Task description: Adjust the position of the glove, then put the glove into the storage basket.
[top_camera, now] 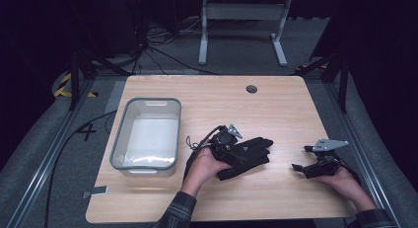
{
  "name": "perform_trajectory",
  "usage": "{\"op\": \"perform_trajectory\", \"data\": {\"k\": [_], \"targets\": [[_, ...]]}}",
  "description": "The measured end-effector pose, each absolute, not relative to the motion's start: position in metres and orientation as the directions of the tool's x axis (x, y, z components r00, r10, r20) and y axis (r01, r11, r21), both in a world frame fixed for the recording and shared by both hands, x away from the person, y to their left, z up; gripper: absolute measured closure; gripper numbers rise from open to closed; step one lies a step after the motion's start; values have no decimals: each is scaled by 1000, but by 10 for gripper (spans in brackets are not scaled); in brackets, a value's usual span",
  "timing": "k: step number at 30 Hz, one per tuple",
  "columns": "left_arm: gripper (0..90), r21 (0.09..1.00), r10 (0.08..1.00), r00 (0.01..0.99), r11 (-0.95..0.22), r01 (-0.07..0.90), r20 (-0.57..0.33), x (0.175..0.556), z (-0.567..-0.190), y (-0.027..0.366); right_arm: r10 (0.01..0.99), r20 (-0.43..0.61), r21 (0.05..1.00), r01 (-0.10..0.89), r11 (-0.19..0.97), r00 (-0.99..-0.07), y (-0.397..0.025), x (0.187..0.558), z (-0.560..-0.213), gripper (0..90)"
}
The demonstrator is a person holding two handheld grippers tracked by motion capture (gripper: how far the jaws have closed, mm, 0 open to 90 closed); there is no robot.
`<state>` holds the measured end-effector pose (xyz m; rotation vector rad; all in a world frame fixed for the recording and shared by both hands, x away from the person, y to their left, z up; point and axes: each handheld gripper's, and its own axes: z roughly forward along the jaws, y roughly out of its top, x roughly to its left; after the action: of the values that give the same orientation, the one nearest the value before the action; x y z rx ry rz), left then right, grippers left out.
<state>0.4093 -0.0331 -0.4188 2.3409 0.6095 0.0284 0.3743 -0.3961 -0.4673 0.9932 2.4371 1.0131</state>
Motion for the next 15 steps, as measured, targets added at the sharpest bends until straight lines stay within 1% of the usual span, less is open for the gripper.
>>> {"op": "perform_trajectory", "data": {"k": [4,8,15], "targets": [[159,619,431,894,-671,409,-123,415,-427,-41,707,-26,716,480,506,-707,-396,374,-467,58],[144,614,426,898,-680,400,-112,421,-429,-47,706,-26,717,479,506,-708,-396,375,-467,55],[64,598,391,913,-707,379,-116,426,-437,-54,705,-25,717,479,507,-709,-396,375,-468,52]]}}
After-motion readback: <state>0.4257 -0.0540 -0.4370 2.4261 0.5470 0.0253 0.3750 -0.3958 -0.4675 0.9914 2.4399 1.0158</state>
